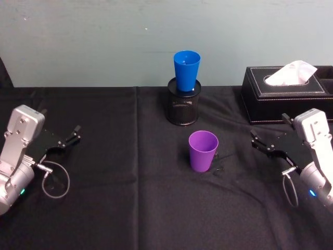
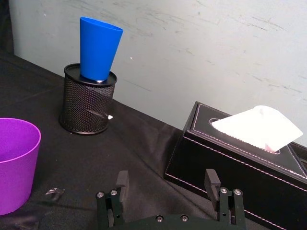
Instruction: Pick up one cup with a gripper and tap it against the other cup.
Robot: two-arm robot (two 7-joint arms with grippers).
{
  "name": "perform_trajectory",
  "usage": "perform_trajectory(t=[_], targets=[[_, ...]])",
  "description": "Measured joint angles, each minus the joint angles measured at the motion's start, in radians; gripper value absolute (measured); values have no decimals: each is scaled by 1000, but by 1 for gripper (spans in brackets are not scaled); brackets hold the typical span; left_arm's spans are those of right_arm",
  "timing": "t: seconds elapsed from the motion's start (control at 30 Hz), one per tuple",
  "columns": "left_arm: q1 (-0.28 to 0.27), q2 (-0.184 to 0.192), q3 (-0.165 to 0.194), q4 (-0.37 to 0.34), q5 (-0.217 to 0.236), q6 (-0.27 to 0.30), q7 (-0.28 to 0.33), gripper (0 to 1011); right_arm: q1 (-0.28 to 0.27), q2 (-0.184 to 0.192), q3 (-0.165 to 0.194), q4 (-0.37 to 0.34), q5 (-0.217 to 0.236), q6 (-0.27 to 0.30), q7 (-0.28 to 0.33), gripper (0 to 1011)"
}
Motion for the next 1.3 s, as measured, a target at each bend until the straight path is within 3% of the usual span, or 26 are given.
perform_trajectory(t=[0.57,0.77,0.97,1.07,1.3], targets=[[0,0,0,0,0,0,0,1000,-17,12,9,-19,2,12,14,1003],[0,0,0,0,0,0,0,1000,-77,62,22,-91,71,56,136,1003],[0,0,0,0,0,0,0,1000,-114,77,28,-132,135,67,238,1003],[0,0,0,0,0,0,0,1000,-113,59,29,-131,173,73,294,1003],[0,0,0,0,0,0,0,1000,-72,-7,16,-93,200,92,353,1003]])
